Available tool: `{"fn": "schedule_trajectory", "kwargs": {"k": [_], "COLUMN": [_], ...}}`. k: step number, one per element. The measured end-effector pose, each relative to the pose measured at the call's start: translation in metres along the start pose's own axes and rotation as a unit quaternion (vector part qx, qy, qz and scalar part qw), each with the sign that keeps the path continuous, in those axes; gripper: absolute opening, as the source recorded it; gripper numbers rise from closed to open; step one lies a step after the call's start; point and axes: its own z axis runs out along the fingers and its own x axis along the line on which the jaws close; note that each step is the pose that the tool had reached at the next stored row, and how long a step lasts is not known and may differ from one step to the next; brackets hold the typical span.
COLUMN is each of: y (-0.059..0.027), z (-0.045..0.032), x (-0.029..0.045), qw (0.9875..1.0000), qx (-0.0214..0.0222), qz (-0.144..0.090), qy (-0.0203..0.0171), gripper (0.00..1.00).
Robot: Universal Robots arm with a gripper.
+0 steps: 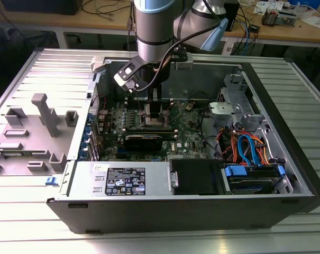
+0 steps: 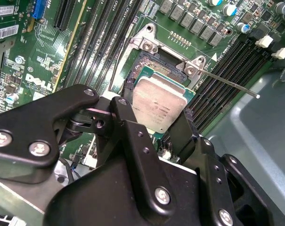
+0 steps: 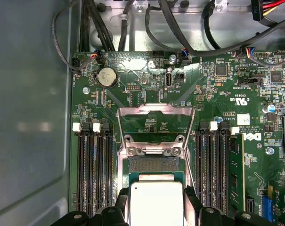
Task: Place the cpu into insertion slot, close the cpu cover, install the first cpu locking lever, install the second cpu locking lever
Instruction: 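Place the cpu into insertion slot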
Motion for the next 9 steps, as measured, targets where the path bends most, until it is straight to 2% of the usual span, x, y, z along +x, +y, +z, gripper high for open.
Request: {"fn": "schedule_trajectory", "kwargs": {"k": [3,9], "y": [0.0,-0.0004], "z": [0.0002,0.0129], "x": [0.0,-0.0001], "qw": [1.0,1.0], "qx": [0.0,0.0], "qz": [0.0,0.0], "qy": [0.0,0.0], "gripper": [0.55,0.55]}}
